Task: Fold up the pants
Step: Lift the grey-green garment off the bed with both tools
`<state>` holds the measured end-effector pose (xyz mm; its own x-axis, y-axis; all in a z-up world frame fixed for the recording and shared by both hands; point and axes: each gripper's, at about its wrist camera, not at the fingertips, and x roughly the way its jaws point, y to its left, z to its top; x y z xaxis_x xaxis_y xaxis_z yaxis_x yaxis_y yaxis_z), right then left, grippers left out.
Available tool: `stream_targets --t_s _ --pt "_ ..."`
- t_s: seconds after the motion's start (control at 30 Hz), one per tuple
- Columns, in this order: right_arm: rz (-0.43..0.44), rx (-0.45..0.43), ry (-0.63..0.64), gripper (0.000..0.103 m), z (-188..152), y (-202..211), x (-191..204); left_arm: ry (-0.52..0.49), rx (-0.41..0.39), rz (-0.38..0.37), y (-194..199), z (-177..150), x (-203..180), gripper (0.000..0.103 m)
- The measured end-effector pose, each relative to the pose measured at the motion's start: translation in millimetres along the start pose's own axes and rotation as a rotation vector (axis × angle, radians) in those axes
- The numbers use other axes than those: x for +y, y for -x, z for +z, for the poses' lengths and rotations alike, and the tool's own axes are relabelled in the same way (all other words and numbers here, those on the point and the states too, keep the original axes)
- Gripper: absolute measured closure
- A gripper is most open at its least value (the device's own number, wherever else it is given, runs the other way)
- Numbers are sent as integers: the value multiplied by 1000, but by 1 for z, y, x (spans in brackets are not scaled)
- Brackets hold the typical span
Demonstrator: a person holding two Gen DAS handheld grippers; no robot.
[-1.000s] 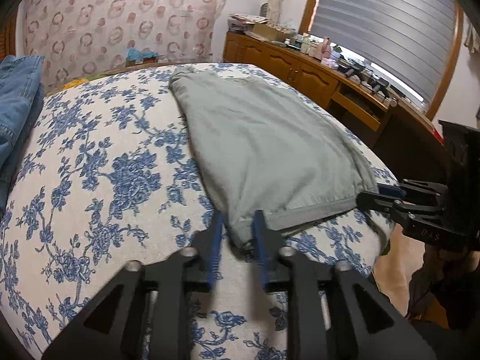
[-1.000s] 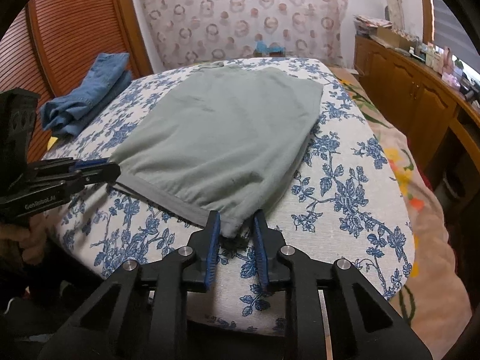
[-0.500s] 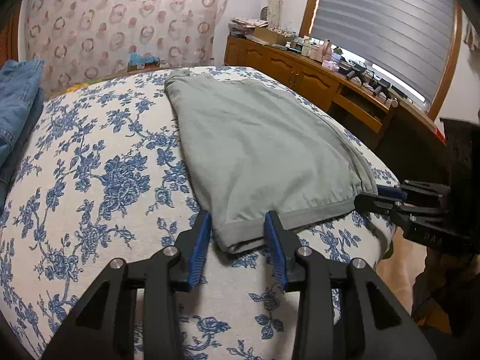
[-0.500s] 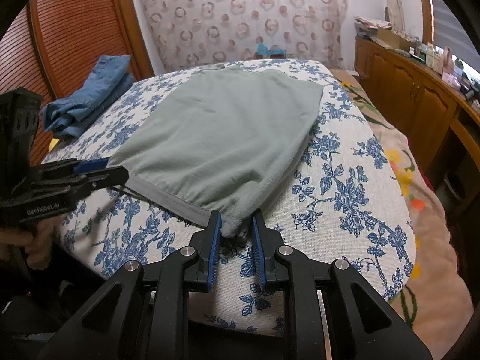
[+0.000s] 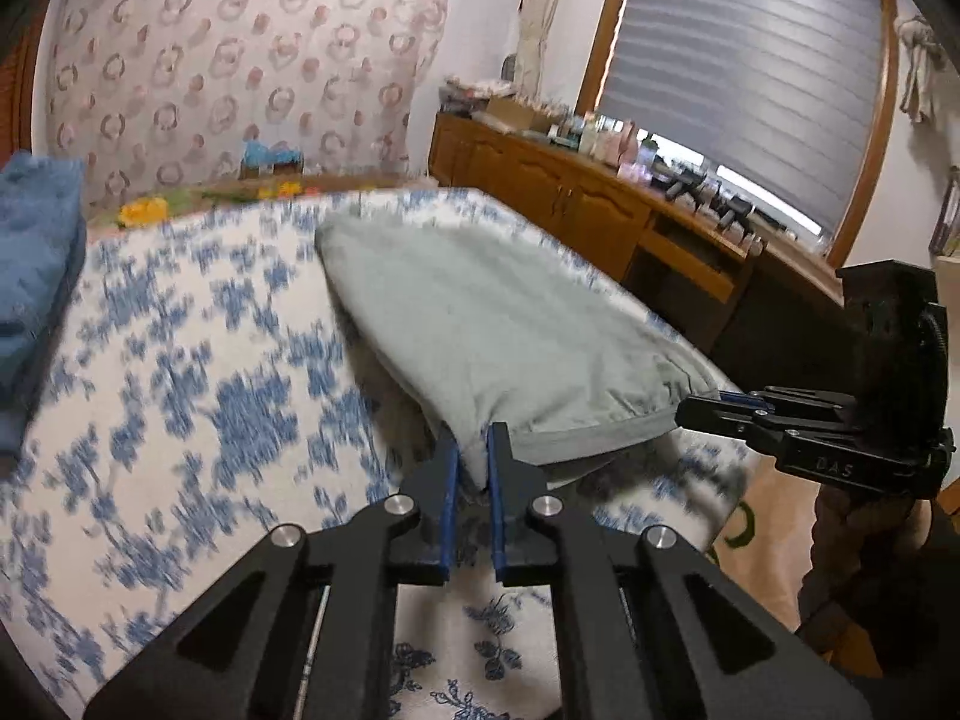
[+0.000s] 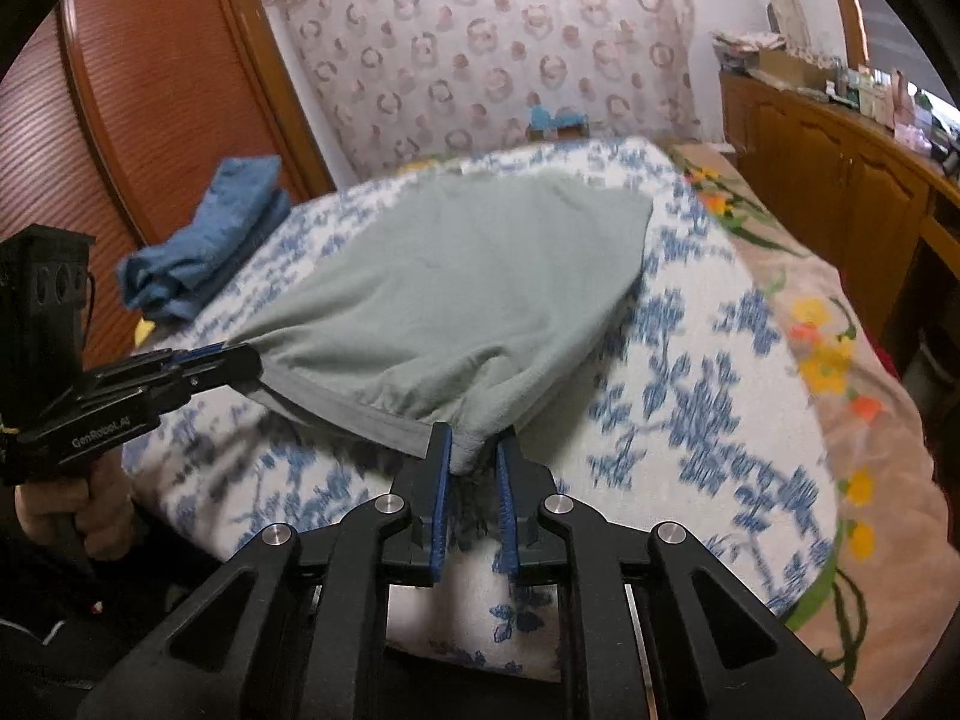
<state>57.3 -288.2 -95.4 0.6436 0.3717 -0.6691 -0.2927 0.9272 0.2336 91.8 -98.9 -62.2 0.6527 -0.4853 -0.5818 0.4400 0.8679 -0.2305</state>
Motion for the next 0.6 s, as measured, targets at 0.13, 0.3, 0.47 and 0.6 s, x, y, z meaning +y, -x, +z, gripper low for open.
stream_targets --t_s 0.13,0.3,0.47,0.6 --pt "-1 -62 34 92 20 17 8 -36 -60 -6 22 22 -5 98" --pt "-2 -144 102 92 51 42 24 -75 -136 6 53 54 -6 98" --pt "10 -230 176 92 83 67 46 -103 -223 30 90 81 -5 98" --pt "27 -291 230 92 107 86 67 -118 -279 52 119 97 -4 98"
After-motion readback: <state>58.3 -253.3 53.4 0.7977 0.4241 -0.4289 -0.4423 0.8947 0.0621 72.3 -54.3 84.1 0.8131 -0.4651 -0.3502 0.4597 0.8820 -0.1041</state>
